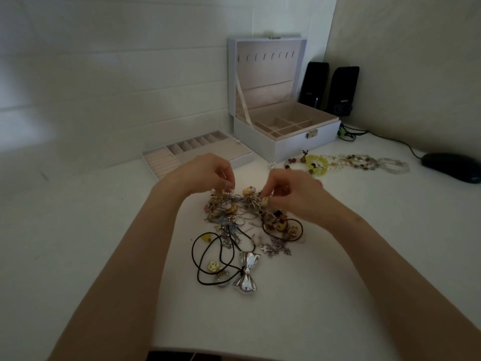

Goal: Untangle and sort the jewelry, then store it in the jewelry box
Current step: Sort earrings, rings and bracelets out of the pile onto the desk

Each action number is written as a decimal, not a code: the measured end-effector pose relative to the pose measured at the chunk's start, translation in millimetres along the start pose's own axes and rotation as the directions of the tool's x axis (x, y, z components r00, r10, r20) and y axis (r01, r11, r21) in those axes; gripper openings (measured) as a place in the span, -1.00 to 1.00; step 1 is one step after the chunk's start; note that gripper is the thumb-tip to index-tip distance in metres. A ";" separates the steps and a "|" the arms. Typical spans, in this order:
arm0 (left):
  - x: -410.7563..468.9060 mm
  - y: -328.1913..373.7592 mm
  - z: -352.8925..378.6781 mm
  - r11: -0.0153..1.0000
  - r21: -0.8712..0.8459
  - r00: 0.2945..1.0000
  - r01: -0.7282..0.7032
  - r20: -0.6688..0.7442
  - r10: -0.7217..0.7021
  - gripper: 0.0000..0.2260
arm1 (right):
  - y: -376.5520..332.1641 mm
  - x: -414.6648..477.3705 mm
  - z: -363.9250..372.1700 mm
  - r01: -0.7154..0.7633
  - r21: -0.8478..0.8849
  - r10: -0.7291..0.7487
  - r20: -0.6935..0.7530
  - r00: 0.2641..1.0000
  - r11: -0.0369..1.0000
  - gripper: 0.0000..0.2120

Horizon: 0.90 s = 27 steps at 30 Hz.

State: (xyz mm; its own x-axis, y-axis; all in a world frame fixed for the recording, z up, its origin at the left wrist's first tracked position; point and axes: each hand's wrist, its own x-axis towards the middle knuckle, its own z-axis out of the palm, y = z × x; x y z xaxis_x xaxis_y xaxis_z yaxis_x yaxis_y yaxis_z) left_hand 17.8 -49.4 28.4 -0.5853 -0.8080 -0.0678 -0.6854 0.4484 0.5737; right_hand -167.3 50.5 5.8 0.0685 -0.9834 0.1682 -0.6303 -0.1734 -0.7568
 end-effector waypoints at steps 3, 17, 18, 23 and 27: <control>-0.8 0.0 1.7 0.999 0.052 0.996 -0.006 0.093 0.001 -0.88 | 2.5 1.3 -11.7 -0.049 0.093 0.054 -0.052 0.997 0.994 -0.79; -0.6 17.4 16.8 0.973 0.155 0.977 -0.170 0.155 0.145 -0.87 | 3.0 -6.3 -31.8 -0.124 0.374 0.077 0.137 0.988 0.919 -0.92; -0.8 14.9 13.9 0.977 0.152 0.986 -0.148 0.104 0.133 -0.85 | 3.7 -5.4 -32.1 -0.111 0.374 0.079 0.100 0.992 0.921 -0.92; -2.7 5.9 8.6 0.962 0.271 0.986 -0.013 0.163 -0.033 -0.81 | 2.9 -3.2 -20.3 -0.055 0.248 0.039 0.066 0.997 0.967 -0.90; -2.7 7.7 9.2 0.963 0.269 0.982 -0.015 0.183 -0.036 -0.83 | 1.4 -2.6 -19.8 -0.059 0.321 0.051 0.034 0.998 0.945 -0.90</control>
State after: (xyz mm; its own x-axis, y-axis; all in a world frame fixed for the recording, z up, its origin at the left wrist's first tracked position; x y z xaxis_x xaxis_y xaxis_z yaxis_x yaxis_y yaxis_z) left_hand 10.1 -40.2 25.5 -0.6299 -0.7397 -0.2367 -0.7677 0.5470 0.3337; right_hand -183.6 53.9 16.8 0.0631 -0.9922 0.1079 -0.3520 -0.1233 -0.9279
